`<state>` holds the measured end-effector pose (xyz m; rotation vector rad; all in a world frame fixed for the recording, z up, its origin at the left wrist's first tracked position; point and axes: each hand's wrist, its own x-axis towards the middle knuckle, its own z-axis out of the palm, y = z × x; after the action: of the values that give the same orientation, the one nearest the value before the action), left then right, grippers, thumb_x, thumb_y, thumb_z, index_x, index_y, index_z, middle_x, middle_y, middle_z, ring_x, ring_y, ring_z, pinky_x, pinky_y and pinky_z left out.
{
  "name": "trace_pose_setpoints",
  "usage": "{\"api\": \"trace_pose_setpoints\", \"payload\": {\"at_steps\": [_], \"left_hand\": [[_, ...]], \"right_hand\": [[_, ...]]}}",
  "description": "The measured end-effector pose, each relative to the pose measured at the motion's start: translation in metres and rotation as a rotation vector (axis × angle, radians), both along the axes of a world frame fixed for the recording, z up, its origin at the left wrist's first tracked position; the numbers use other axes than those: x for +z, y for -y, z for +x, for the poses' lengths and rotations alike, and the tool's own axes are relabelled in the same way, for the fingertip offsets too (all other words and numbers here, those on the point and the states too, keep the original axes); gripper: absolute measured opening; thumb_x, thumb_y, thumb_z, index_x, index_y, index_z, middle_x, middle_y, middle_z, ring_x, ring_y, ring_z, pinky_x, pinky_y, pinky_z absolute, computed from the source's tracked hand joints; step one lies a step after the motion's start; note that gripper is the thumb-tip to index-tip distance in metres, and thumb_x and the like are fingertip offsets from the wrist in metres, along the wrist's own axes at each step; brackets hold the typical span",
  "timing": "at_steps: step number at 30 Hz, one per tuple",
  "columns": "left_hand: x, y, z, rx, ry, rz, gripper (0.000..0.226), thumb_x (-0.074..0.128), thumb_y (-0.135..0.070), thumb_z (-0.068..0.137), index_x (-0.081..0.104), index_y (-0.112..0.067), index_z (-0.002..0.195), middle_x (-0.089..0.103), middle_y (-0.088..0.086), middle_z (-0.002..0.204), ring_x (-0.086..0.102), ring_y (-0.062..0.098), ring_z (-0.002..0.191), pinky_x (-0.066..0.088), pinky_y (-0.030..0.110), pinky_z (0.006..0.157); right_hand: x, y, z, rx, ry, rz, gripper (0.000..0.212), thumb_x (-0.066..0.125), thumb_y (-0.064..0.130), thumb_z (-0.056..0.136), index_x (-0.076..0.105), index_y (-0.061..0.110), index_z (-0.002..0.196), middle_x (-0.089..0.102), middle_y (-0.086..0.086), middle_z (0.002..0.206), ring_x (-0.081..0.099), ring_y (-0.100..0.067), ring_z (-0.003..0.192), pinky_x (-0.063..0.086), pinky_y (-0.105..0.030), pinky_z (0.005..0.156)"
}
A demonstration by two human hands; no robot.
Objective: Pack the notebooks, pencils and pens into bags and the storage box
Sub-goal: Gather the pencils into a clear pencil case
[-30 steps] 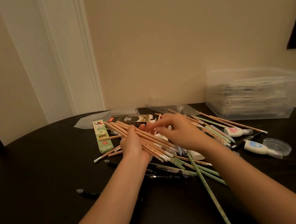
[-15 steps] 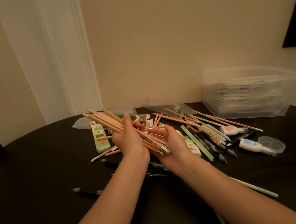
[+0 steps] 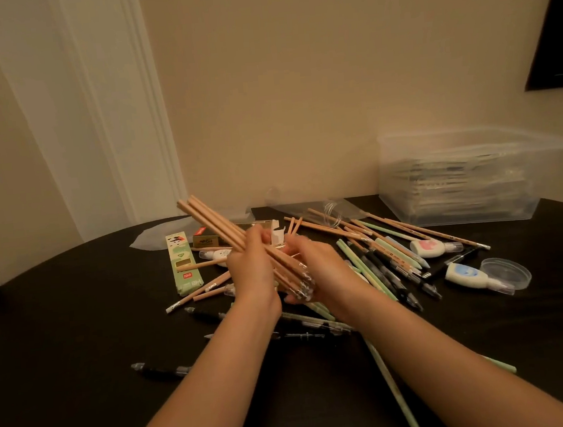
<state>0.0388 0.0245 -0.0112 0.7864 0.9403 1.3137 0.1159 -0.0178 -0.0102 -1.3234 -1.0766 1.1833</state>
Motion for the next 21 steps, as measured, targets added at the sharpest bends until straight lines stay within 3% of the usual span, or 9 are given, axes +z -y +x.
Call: {"api": "trace_pose_setpoints", "payload": {"at_steps": [2,4,6,8,10,13,18,21], "left_hand": [[0.001,-0.003,-0.003,-0.022,-0.038,-0.029,0.027,0.051,-0.032,0.092,0.051,-0.016,0.071,0.053,0.001,0.068,0.053,0.015,0.063,0.042,0.029,0.056],[0.002,-0.008,-0.005,-0.116,-0.06,-0.045,0.029,0.05,-0.035,0.093,0.051,-0.015,0.072,0.051,0.003,0.071,0.052,0.016,0.066,0.042,0.029,0.058],[0.002,-0.013,-0.006,-0.238,-0.082,-0.024,0.03,0.051,-0.036,0.093,0.052,-0.015,0.071,0.051,0.004,0.072,0.054,0.019,0.076,0.045,0.034,0.078],[0.0,-0.017,-0.005,-0.33,-0.136,0.008,0.03,0.051,-0.036,0.093,0.055,-0.017,0.07,0.053,0.002,0.072,0.055,0.02,0.089,0.035,0.038,0.098],[-0.002,-0.019,-0.003,-0.378,-0.159,0.031,0.029,0.05,-0.035,0.094,0.057,-0.018,0.071,0.055,0.001,0.073,0.053,0.019,0.092,0.031,0.038,0.101],[-0.003,-0.022,0.001,-0.345,-0.087,0.057,0.026,0.049,-0.03,0.094,0.056,-0.017,0.073,0.053,0.002,0.072,0.051,0.015,0.079,0.037,0.032,0.084],[0.005,-0.02,0.021,-0.117,0.048,-0.004,0.025,0.05,-0.023,0.093,0.052,-0.015,0.069,0.05,0.001,0.068,0.05,0.012,0.066,0.039,0.025,0.065],[0.006,-0.014,0.038,-0.054,-0.002,-0.007,0.023,0.05,-0.024,0.092,0.051,-0.014,0.071,0.05,0.001,0.068,0.048,0.013,0.066,0.037,0.027,0.06]], "right_hand": [[0.003,0.001,0.003,0.165,0.151,0.023,0.017,0.05,0.033,0.096,0.061,0.02,0.097,0.065,-0.003,0.08,0.062,-0.011,0.062,0.052,-0.023,0.054],[0.005,0.001,0.012,0.306,0.227,0.013,0.011,0.054,0.021,0.094,0.057,0.023,0.104,0.061,-0.002,0.082,0.058,-0.009,0.062,0.049,-0.021,0.055],[0.008,-0.001,0.024,0.371,0.209,-0.016,0.021,0.055,0.009,0.091,0.055,0.017,0.11,0.056,-0.003,0.082,0.054,-0.007,0.061,0.047,-0.018,0.054],[0.011,-0.001,0.034,0.379,0.178,-0.036,0.028,0.053,0.003,0.089,0.051,0.006,0.117,0.051,-0.004,0.078,0.049,-0.008,0.056,0.042,-0.017,0.05],[0.013,-0.001,0.04,0.387,0.128,-0.042,0.03,0.051,0.0,0.089,0.05,0.003,0.118,0.048,-0.003,0.072,0.043,-0.008,0.052,0.036,-0.015,0.047],[0.013,-0.001,0.044,0.348,-0.03,-0.008,0.025,0.051,0.004,0.093,0.054,0.002,0.118,0.055,-0.004,0.072,0.042,-0.005,0.049,0.036,-0.013,0.044],[0.006,-0.007,0.042,0.017,-0.262,0.1,0.016,0.056,0.016,0.094,0.066,0.006,0.101,0.062,-0.009,0.086,0.05,-0.007,0.052,0.044,-0.016,0.047],[0.0,-0.008,0.041,-0.121,-0.247,0.118,0.018,0.056,0.024,0.094,0.068,0.011,0.091,0.061,-0.001,0.068,0.048,-0.007,0.048,0.041,-0.017,0.044]]}}
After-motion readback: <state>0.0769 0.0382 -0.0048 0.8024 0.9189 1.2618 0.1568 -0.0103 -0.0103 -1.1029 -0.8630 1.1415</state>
